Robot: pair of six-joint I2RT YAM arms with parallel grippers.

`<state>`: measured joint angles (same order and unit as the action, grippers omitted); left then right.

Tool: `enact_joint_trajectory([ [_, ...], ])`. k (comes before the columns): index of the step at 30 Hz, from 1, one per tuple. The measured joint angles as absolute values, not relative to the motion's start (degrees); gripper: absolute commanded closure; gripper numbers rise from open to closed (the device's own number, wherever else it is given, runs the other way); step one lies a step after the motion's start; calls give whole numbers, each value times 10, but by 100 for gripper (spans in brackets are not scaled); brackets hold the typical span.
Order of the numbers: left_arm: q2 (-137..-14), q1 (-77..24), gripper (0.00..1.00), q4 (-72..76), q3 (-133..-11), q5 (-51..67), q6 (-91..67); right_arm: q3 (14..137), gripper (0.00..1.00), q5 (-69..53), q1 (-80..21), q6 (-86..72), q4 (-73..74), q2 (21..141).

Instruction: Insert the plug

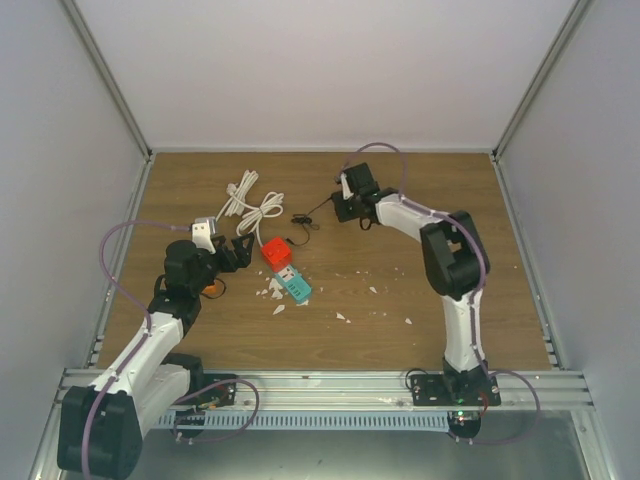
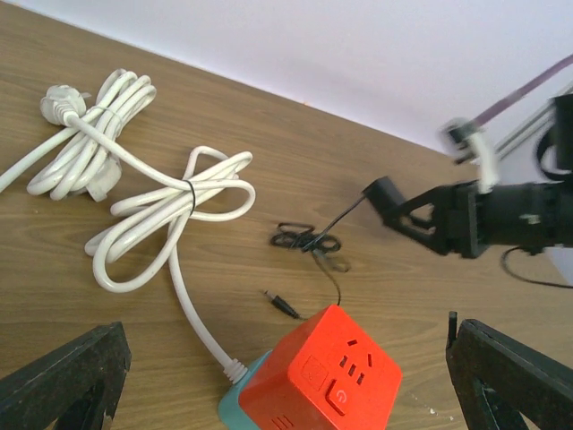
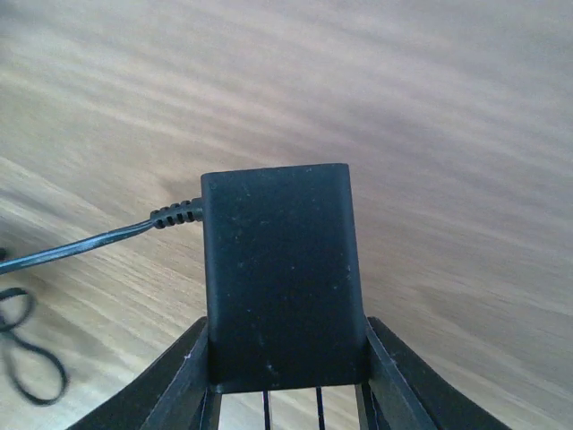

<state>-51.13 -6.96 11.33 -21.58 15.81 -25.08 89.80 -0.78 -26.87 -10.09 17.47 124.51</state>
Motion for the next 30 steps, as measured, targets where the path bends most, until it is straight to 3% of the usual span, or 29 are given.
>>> enact_joint_trajectory([
  [9,-508,-70,1,113,-216,161,-251,828,99,42,-262,-123,166,1005],
  [15,-477,-70,1,108,-216,186,-252,780,96,8,-301,-110,160,841],
  [21,-383,-70,1,44,-250,221,-270,651,93,-201,-328,-77,114,697],
  [30,-308,-70,1,-76,-453,287,-309,510,93,-544,-364,-60,-11,673],
])
